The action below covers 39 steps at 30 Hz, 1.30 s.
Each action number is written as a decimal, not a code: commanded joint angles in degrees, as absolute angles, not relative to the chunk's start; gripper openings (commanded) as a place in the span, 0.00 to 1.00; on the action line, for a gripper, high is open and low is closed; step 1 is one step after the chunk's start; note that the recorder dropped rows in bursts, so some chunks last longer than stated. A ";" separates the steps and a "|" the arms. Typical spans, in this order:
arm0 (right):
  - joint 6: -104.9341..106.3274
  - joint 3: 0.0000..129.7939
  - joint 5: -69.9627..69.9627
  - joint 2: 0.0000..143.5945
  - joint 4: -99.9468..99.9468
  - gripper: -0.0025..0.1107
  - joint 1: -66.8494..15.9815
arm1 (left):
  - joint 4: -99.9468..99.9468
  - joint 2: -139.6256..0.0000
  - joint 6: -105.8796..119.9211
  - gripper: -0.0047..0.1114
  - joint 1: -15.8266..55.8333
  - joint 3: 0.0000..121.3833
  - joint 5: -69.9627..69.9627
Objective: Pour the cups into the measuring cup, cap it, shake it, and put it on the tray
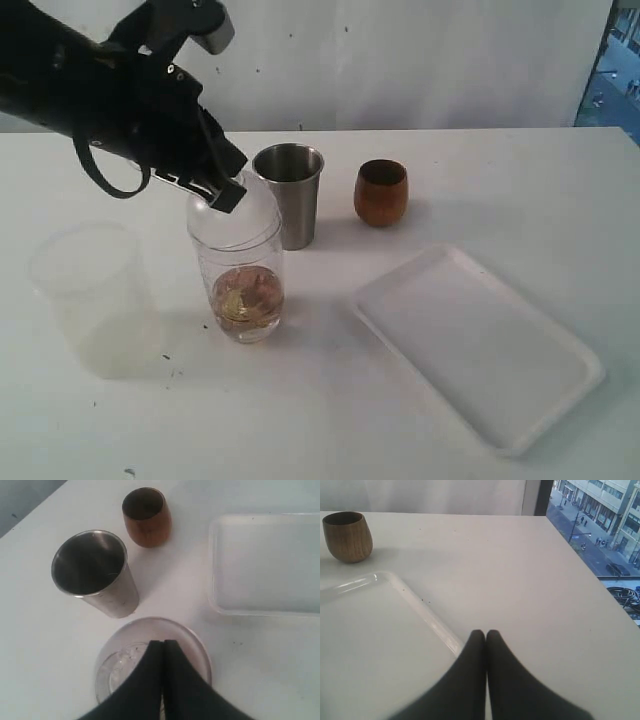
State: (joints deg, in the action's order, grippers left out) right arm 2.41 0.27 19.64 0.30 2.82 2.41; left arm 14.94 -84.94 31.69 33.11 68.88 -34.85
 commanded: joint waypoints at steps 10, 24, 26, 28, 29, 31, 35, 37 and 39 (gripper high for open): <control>2.14 0.00 19.46 0.00 2.81 0.02 2.84 | 13.40 -82.62 31.78 0.04 33.31 68.82 -37.13; 2.14 0.00 19.46 0.00 2.81 0.02 2.84 | 12.57 -85.27 31.78 0.04 33.31 68.71 -31.22; 2.14 0.00 19.46 0.00 2.81 0.02 2.84 | 12.57 -85.77 31.78 0.04 33.31 68.71 -31.48; 2.14 0.00 19.46 0.00 2.81 0.02 2.84 | 12.57 -86.11 31.78 0.04 33.31 68.71 -32.48; 2.14 0.00 19.46 0.00 2.81 0.02 2.84 | 12.57 -86.37 31.78 0.04 33.31 68.71 -33.11; 2.14 0.00 19.46 0.00 2.81 0.02 2.84 | 12.57 -86.95 31.78 0.04 33.31 68.71 -34.34; 2.14 0.00 19.46 0.00 2.81 0.02 2.84 | 12.78 -87.67 31.78 0.04 33.31 68.71 -35.43; 2.14 0.00 19.46 0.00 2.81 0.02 2.84 | 12.78 -87.42 31.78 0.04 33.31 68.71 -35.80; 2.14 0.00 19.46 0.00 2.81 0.02 2.84 | 12.66 -87.28 31.78 0.04 33.31 68.71 -37.41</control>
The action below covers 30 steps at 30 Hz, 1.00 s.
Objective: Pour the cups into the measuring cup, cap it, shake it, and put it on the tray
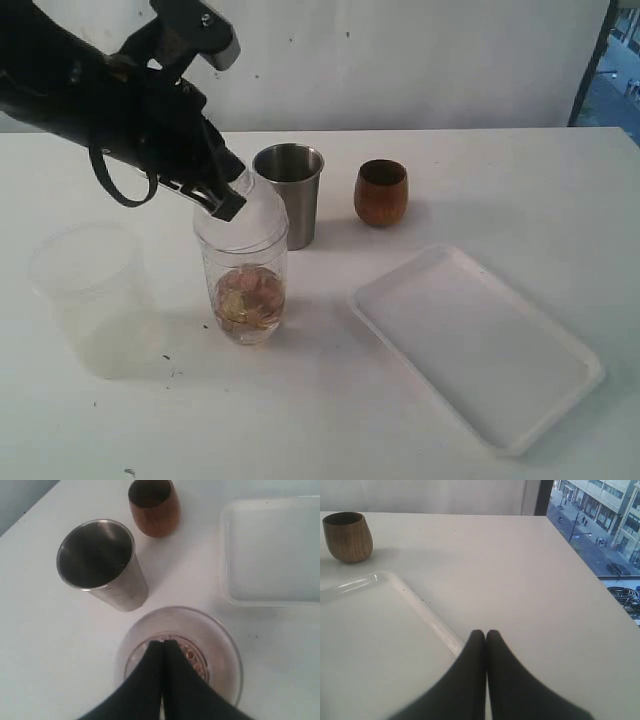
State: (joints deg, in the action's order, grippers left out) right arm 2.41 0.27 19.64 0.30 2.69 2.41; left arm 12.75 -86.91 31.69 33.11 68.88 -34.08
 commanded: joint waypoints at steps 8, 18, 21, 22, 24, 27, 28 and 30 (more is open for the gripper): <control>2.14 0.00 19.46 0.00 2.81 0.02 2.84 | 10.94 -87.46 31.40 0.04 33.31 68.71 -44.19; 2.14 0.00 19.46 0.00 2.81 0.02 2.84 | 10.55 -92.09 31.40 0.04 33.31 68.71 -46.32; 2.14 0.00 19.46 0.00 2.81 0.02 2.84 | 9.40 -92.09 31.40 0.04 33.31 68.71 -49.93; 2.14 0.00 19.46 0.00 2.81 0.02 2.84 | 9.26 -92.09 31.40 0.04 33.31 68.71 -50.52; 2.14 0.00 19.46 0.00 2.81 0.02 2.84 | 9.27 -92.09 31.40 0.04 33.31 68.71 -50.79; 2.14 0.00 19.46 0.00 2.81 0.02 2.84 | 9.27 -92.09 31.40 0.04 33.31 68.71 -50.14; 2.14 0.00 19.46 0.00 2.81 0.02 2.84 | 9.27 -92.35 31.62 0.04 33.31 68.71 -50.03; 2.14 0.00 19.46 0.00 2.81 0.02 2.84 | 9.27 -92.86 31.62 0.04 33.31 68.71 -50.03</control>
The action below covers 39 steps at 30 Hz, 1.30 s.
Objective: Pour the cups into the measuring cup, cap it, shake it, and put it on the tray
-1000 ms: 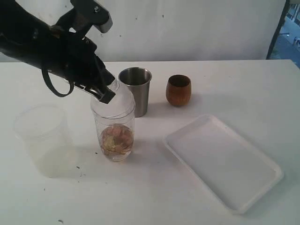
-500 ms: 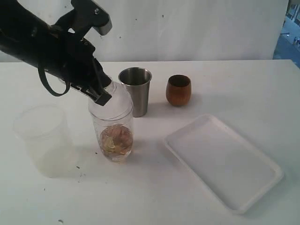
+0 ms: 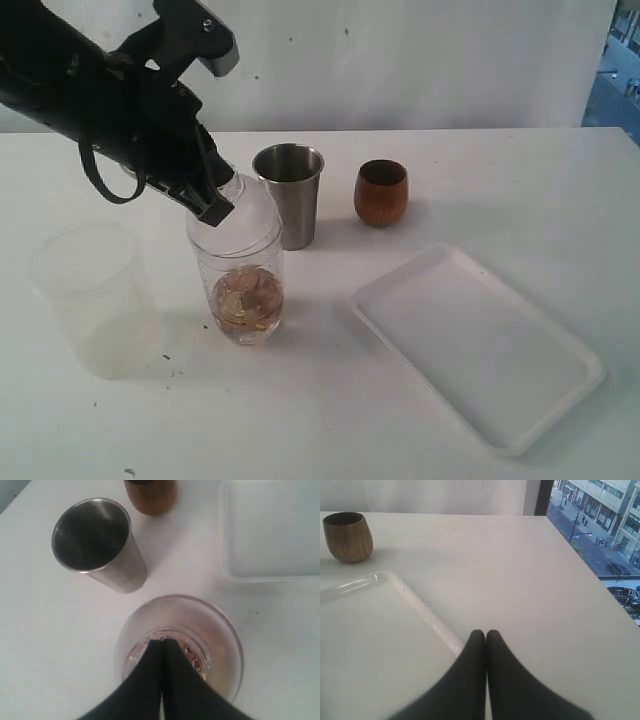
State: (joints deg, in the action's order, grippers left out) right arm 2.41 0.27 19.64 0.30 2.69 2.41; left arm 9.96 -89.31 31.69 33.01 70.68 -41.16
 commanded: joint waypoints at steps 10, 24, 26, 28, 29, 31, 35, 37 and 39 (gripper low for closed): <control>2.14 0.00 19.46 0.00 2.81 0.02 2.84 | 7.22 -94.07 32.02 0.04 33.31 68.71 -53.40; 2.14 0.00 19.46 0.00 2.81 0.02 2.84 | 5.44 -94.99 32.02 0.04 33.31 68.82 -49.52; 2.14 0.00 19.46 0.00 2.81 0.02 2.84 | 5.55 -94.22 32.02 0.04 33.31 68.82 -47.98; 2.14 0.00 19.46 0.00 2.81 0.02 2.84 | 5.70 -93.26 32.02 0.04 33.31 68.82 -47.07; 2.14 0.00 19.46 0.00 2.81 0.02 2.84 | 5.70 -92.88 32.02 0.04 33.31 68.82 -46.67; 2.14 0.00 19.46 0.00 2.81 0.02 2.84 | 5.70 -91.82 32.02 0.04 33.31 68.82 -46.11; 2.14 0.00 19.46 0.00 2.81 0.02 2.84 | 5.83 -90.63 31.89 0.15 33.31 68.82 -45.10; 2.14 0.00 19.46 0.00 2.81 0.02 2.84 | 5.83 -90.40 31.79 0.25 33.31 68.82 -44.88; 2.14 0.00 19.46 0.00 2.81 0.02 2.84 | 5.83 -90.40 31.79 0.35 33.31 68.82 -44.88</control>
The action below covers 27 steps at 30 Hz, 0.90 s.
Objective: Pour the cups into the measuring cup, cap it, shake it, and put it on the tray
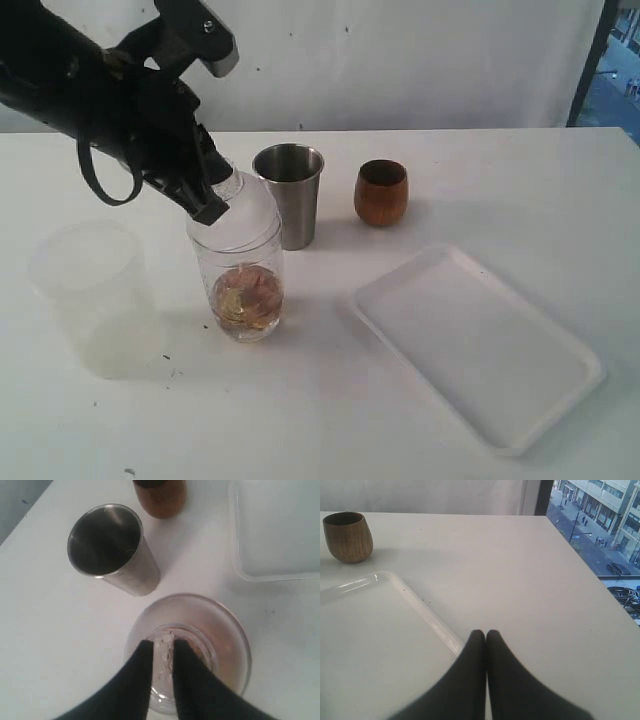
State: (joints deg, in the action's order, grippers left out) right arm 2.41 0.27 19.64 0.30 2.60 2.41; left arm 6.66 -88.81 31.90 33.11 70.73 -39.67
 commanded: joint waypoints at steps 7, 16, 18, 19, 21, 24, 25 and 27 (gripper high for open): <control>1.33 0.00 19.46 0.00 2.81 0.02 2.84 | 5.83 -89.75 31.57 0.48 33.31 68.82 -43.20; 1.33 0.00 19.46 0.00 2.81 0.02 2.84 | 5.83 -85.91 31.80 0.48 33.31 68.82 -41.57; 1.33 0.00 19.46 0.00 2.81 0.02 2.84 | 5.83 -85.24 31.80 0.48 33.31 68.82 -41.57; 1.33 0.00 19.46 0.00 2.81 0.02 2.84 | 5.83 -84.86 31.80 0.48 33.31 68.82 -41.47; 1.33 0.00 19.46 0.00 2.81 0.02 2.84 | 5.83 -84.60 31.80 0.48 33.31 68.82 -40.93; 1.33 0.00 19.46 0.00 2.81 0.02 2.84 | 5.83 -84.12 31.80 0.48 33.31 68.82 -39.95; 1.33 0.00 19.46 0.00 2.81 0.02 2.84 | 5.83 -84.02 31.80 0.48 33.31 68.82 -39.47; 1.33 0.00 19.46 0.00 2.81 0.02 2.84 | 5.83 -83.91 31.80 0.48 33.31 68.82 -38.25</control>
State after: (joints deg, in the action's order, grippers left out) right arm 1.54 0.27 19.64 0.30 2.60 2.41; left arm 5.73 -84.60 31.78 33.11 69.09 -39.41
